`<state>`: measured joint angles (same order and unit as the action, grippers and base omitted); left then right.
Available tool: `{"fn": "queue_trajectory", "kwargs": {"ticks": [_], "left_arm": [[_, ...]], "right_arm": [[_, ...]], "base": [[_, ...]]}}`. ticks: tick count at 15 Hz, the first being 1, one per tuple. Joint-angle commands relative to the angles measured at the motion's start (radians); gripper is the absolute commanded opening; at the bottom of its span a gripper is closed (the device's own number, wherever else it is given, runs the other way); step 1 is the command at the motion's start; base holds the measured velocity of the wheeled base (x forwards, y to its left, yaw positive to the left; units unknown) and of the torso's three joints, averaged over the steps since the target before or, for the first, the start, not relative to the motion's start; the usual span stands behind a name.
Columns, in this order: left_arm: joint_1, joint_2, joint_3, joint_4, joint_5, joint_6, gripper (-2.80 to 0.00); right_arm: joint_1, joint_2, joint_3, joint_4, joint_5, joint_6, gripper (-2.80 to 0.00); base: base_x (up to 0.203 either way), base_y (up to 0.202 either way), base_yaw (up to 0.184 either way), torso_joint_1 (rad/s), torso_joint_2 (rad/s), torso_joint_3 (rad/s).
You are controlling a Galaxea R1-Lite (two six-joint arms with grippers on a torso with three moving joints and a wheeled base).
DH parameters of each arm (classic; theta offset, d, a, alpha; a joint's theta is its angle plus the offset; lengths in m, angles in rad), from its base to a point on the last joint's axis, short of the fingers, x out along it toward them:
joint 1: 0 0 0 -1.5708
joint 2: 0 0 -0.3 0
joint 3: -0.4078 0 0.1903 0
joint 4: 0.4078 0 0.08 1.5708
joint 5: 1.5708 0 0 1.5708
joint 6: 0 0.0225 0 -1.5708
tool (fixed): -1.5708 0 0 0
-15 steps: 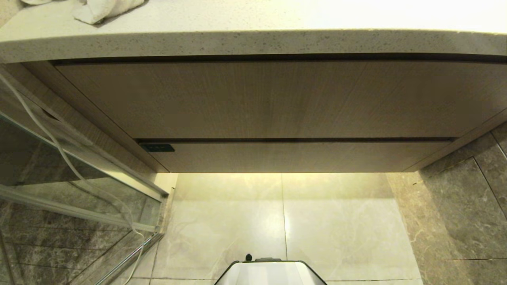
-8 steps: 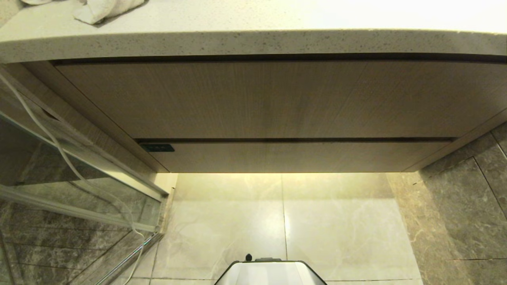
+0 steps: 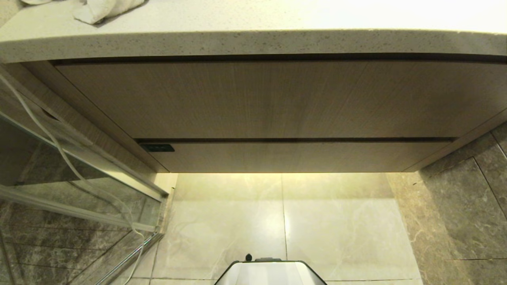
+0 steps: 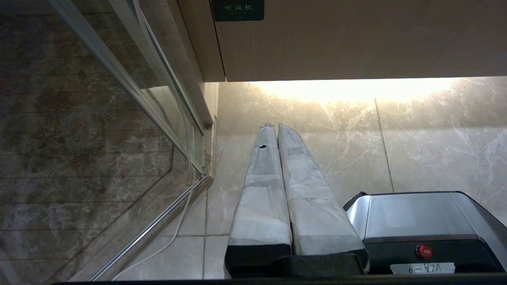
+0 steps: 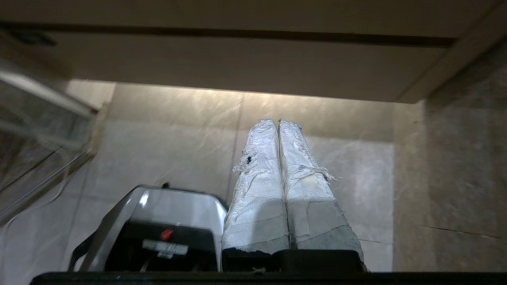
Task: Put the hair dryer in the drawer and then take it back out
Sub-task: Pull open the drawer
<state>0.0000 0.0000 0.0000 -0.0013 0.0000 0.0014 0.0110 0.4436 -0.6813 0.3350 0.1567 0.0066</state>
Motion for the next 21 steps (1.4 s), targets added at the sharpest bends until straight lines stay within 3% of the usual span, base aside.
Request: {"fn": "queue_trajectory", "kwargs": {"ticks": [1,6,11,12,16,18,21], "left_arm": [[0.000,0.000,0.000,0.000,0.000,0.000,-2.80],[0.000,-0.002,0.000,0.000,0.000,0.000,-2.80],[0.000,-0.001,0.000,0.000,0.000,0.000,-2.80],[0.000,-0.001,0.000,0.000,0.000,0.000,-2.80],[0.000,-0.002,0.000,0.000,0.000,0.000,-2.80],[0.000,-0.002,0.000,0.000,0.000,0.000,-2.80],[0.000,0.000,0.000,0.000,0.000,0.000,-2.80]], "right_arm": [[0.053,0.236,-0.070,0.013,0.022,-0.002,-2.80],[0.204,0.543,-0.125,0.046,0.024,-0.025,-2.80],[0.238,0.850,-0.138,0.085,0.026,-0.176,-2.80],[0.241,0.906,-0.142,0.082,0.027,-0.215,0.00],[0.242,1.070,-0.137,0.012,0.025,-0.590,0.00],[0.233,1.116,-0.120,-0.095,0.023,-0.770,0.00],[0.205,1.168,-0.009,-0.390,0.026,-1.028,0.00]], "base": [[0.000,0.000,0.000,0.000,0.00,0.000],[0.000,0.000,0.000,0.000,0.00,0.000],[0.000,0.000,0.000,0.000,0.00,0.000],[0.000,0.000,0.000,0.000,0.00,0.000],[0.000,0.000,0.000,0.000,0.00,0.000],[0.000,0.000,0.000,0.000,0.00,0.000],[0.000,0.000,0.000,0.000,0.00,0.000]]}}
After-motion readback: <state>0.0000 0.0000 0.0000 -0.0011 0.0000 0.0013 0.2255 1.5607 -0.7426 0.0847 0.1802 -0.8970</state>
